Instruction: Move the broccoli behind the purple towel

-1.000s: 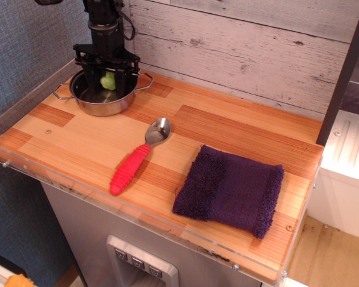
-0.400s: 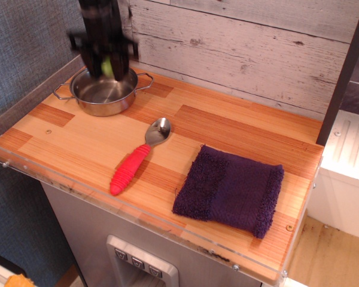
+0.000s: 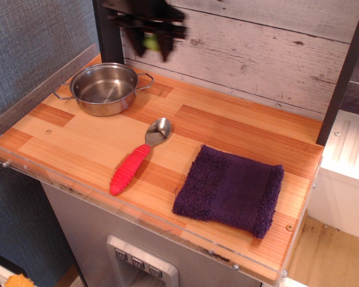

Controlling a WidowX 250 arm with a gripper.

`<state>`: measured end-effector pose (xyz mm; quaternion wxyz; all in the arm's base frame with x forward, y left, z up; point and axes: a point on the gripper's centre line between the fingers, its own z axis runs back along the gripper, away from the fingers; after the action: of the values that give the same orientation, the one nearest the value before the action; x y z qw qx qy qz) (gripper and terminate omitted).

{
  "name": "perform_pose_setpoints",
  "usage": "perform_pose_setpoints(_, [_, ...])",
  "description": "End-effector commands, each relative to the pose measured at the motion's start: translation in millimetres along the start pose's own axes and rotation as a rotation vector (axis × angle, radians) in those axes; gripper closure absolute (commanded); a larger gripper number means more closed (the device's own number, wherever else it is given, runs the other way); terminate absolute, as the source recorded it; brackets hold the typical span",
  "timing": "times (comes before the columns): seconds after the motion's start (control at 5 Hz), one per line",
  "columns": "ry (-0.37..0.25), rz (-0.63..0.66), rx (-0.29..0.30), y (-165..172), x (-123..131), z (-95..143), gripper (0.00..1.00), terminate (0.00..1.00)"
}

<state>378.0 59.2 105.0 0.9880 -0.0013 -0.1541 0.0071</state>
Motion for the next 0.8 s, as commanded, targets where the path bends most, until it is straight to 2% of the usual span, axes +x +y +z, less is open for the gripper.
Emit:
perform_pose_setpoints(0.0, [0.043, -0.133, -0.07, -92.8, 4.6, -30.0, 1.0, 0.0])
perform_pose_setpoints(0.2, [0.109, -0.097, -0.047, -124.4, -4.3, -44.7, 1.0, 0.0])
perform_pose_setpoints(0.4, [0.161, -0.054, 0.003, -123.5, -13.7, -52.1, 1.0, 0.0])
perform_pose_setpoints(0.6, [0.203, -0.017, 0.029, -117.7, -22.0, -51.7, 0.0, 0.0])
